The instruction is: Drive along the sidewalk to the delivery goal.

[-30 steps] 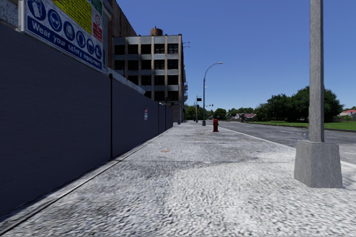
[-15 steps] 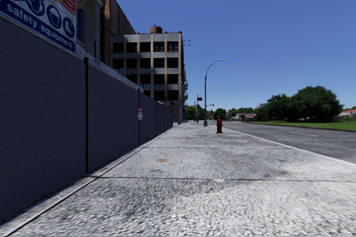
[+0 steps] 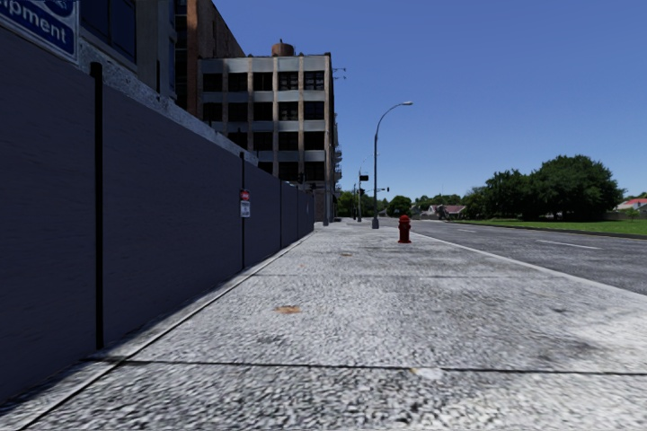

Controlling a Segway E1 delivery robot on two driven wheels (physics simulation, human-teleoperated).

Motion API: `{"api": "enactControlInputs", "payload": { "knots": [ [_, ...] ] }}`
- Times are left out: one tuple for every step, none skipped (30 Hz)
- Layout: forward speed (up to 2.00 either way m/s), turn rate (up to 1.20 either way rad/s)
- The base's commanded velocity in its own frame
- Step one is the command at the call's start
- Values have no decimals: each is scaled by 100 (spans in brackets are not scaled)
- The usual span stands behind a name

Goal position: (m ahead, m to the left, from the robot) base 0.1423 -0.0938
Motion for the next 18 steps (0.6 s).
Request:
{"api": "enactControlInputs", "payload": {
  "knots": [
    [0,0],
    [0,0],
    [0,0],
    [0,0],
    [0,0],
    [0,0],
    [0,0],
    [0,0],
    [0,0],
    [0,0],
    [0,0],
    [0,0],
    [0,0],
    [0,0],
    [0,0],
    [0,0],
    [0,0],
    [0,0]
  ]
}}
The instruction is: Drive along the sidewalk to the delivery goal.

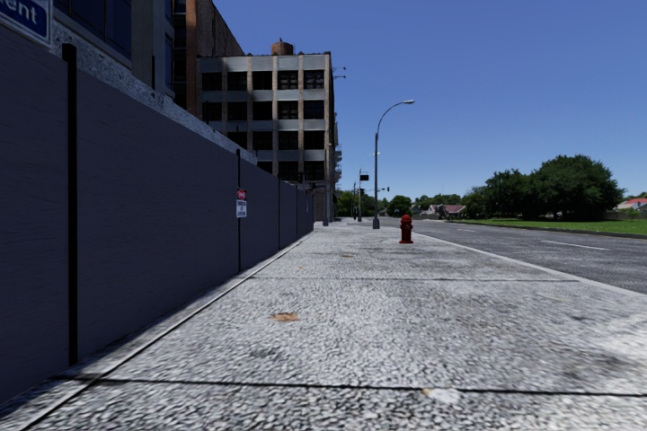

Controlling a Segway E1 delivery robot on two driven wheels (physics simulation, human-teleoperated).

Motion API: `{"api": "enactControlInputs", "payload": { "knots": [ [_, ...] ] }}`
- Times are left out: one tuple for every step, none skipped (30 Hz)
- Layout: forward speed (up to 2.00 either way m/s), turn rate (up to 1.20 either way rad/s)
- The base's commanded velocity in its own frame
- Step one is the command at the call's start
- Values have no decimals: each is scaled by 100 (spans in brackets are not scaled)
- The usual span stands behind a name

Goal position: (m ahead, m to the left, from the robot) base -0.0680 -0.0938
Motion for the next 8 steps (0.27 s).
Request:
{"api": "enactControlInputs", "payload": {
  "knots": [
    [0,0],
    [0,0],
    [0,0],
    [0,0],
    [0,0],
    [0,0],
    [0,0],
    [0,0]
  ]
}}
